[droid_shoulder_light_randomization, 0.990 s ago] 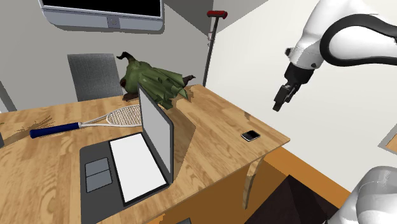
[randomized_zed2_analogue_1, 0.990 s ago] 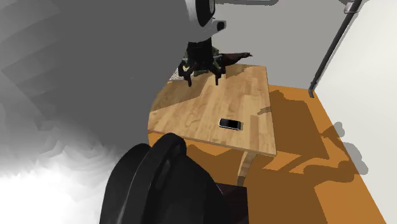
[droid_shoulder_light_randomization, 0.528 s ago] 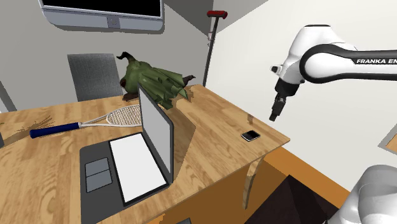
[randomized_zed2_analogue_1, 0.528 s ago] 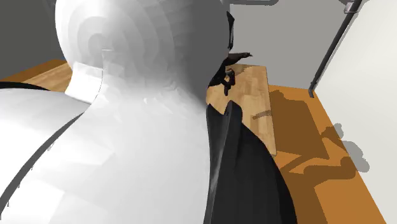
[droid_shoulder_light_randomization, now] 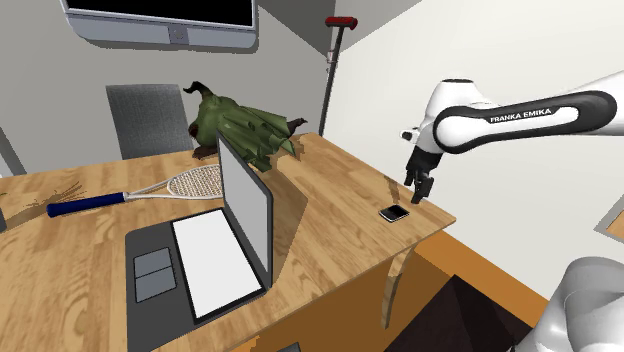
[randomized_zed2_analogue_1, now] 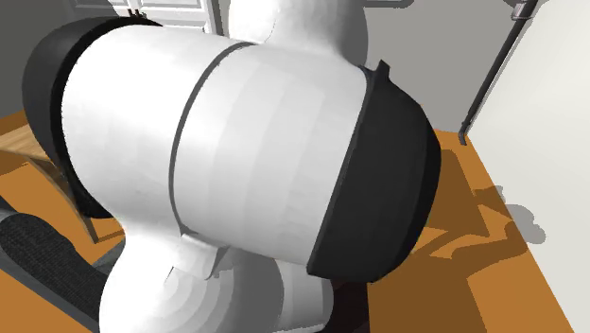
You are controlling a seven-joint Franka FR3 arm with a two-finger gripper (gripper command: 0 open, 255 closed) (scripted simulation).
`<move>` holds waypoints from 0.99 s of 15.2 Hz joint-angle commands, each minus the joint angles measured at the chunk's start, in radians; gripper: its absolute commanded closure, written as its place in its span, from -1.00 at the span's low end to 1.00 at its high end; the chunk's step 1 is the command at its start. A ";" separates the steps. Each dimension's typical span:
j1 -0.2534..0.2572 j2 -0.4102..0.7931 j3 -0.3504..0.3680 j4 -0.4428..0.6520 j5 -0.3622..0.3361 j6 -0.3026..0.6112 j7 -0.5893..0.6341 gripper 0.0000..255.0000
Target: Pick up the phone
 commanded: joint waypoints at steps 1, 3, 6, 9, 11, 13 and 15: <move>0.032 0.083 -0.044 0.018 0.017 0.054 -0.127 -1.00; 0.060 0.166 -0.081 0.039 0.046 0.100 -0.251 -1.00; 0.096 0.298 -0.123 0.080 0.110 0.163 -0.445 -1.00; 0.102 0.363 -0.130 0.093 0.147 0.198 -0.529 -1.00; 0.102 0.382 -0.130 0.082 0.159 0.226 -0.538 -1.00; 0.102 0.403 -0.131 0.073 0.173 0.254 -0.547 -1.00; 0.102 0.431 -0.131 0.061 0.193 0.289 -0.562 -1.00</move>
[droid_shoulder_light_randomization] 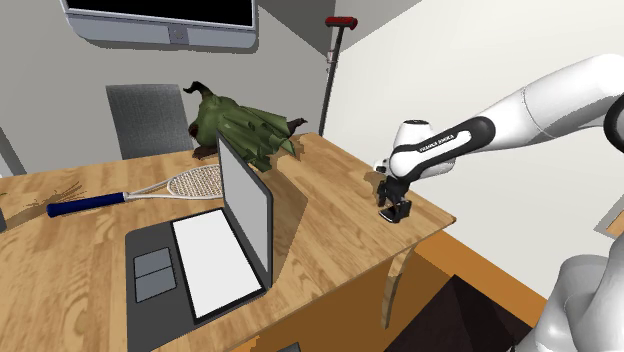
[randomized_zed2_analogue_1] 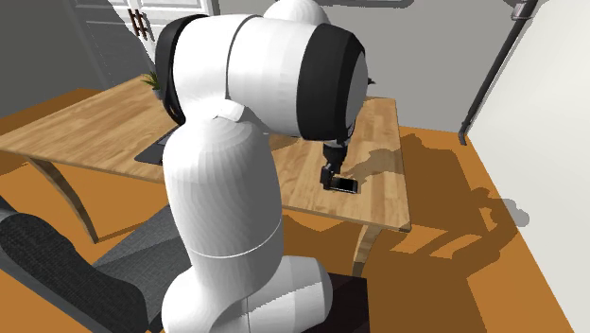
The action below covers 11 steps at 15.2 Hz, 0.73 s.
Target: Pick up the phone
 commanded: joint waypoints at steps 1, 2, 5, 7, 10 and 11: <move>0.000 0.009 0.001 -0.007 0.007 0.016 -0.004 -1.00; 0.000 0.009 0.001 -0.007 0.007 0.016 -0.004 -1.00; 0.000 0.009 0.000 -0.009 0.006 0.017 -0.004 1.00; 0.000 0.008 0.000 -0.009 0.006 0.017 -0.004 1.00; 0.000 0.008 0.000 -0.009 0.006 0.017 -0.004 1.00; 0.000 0.008 0.000 -0.009 0.006 0.017 -0.004 1.00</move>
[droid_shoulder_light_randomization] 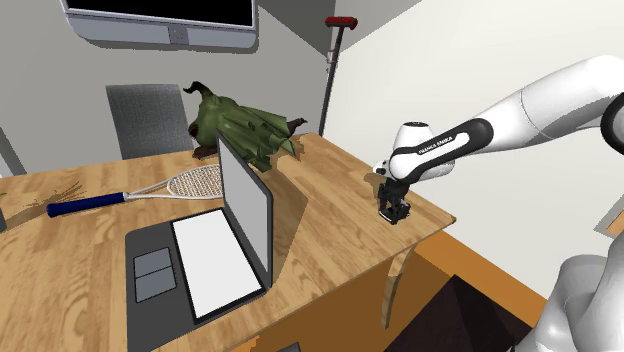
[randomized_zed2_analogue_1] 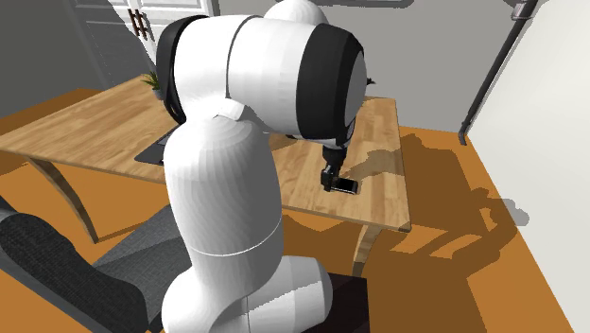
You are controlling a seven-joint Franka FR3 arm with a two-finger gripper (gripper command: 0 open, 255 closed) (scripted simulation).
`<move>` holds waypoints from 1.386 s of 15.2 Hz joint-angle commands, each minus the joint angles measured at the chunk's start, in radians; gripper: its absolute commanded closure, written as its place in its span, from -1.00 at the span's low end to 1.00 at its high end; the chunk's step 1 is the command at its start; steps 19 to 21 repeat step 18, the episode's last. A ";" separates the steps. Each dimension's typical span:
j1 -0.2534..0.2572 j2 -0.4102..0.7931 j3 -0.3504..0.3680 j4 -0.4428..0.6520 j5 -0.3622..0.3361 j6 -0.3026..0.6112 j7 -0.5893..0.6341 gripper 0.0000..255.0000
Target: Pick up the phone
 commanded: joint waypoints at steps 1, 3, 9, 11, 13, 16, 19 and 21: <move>0.000 0.001 0.000 0.002 0.001 -0.001 0.000 1.00; 0.001 -0.021 0.000 0.010 -0.015 -0.029 0.011 1.00; 0.001 -0.080 0.003 0.041 -0.053 -0.112 0.039 1.00; 0.001 -0.098 0.005 0.054 -0.063 -0.140 0.046 1.00; 0.001 -0.115 0.007 0.067 -0.072 -0.167 0.053 1.00; 0.000 -0.138 0.011 0.088 -0.084 -0.209 0.061 1.00; 0.000 -0.139 0.011 0.089 -0.084 -0.211 0.062 1.00; 0.000 -0.139 0.011 0.089 -0.084 -0.211 0.062 1.00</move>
